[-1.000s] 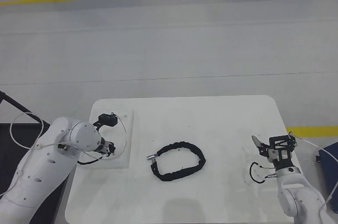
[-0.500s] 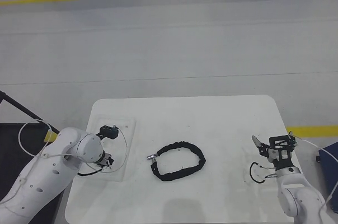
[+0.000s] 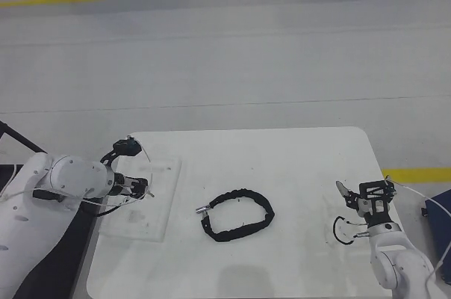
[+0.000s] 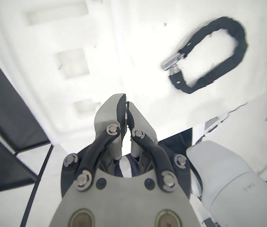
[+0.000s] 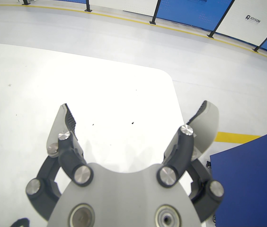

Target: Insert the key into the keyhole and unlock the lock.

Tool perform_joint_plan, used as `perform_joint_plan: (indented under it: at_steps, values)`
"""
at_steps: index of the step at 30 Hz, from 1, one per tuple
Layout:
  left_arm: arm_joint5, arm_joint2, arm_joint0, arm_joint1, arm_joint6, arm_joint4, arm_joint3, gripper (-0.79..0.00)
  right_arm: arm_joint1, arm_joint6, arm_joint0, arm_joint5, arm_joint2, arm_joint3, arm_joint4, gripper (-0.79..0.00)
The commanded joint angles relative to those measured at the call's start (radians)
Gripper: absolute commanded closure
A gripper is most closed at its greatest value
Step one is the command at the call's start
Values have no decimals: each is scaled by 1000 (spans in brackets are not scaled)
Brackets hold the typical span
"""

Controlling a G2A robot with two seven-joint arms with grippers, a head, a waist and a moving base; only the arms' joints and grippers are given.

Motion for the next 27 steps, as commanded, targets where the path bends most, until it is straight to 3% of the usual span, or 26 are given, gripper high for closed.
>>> perform_joint_plan:
  at_steps: [1, 4, 6, 8, 11, 15, 27]
  values:
    - [-70, -70, 57, 6, 14, -137, 35, 0, 0, 0, 0, 0, 0, 0, 0, -785]
    - [-156, -147, 157, 12, 87, -236, 85, 0, 0, 0, 0, 0, 0, 0, 0, -785]
    - [-283, -186, 221, 9, 150, -348, 122, 0, 0, 0, 0, 0, 0, 0, 0, -785]
    - [-412, -199, 290, 4, 163, -475, 200, 0, 0, 0, 0, 0, 0, 0, 0, -785]
    - [-525, -177, 345, -7, 178, -578, 315, 0, 0, 0, 0, 0, 0, 0, 0, -785]
    - [-599, -95, 335, -32, 171, -694, 424, 0, 0, 0, 0, 0, 0, 0, 0, -785]
    - [-698, 61, 242, -110, 141, -1068, 562, 0, 0, 0, 0, 0, 0, 0, 0, -785]
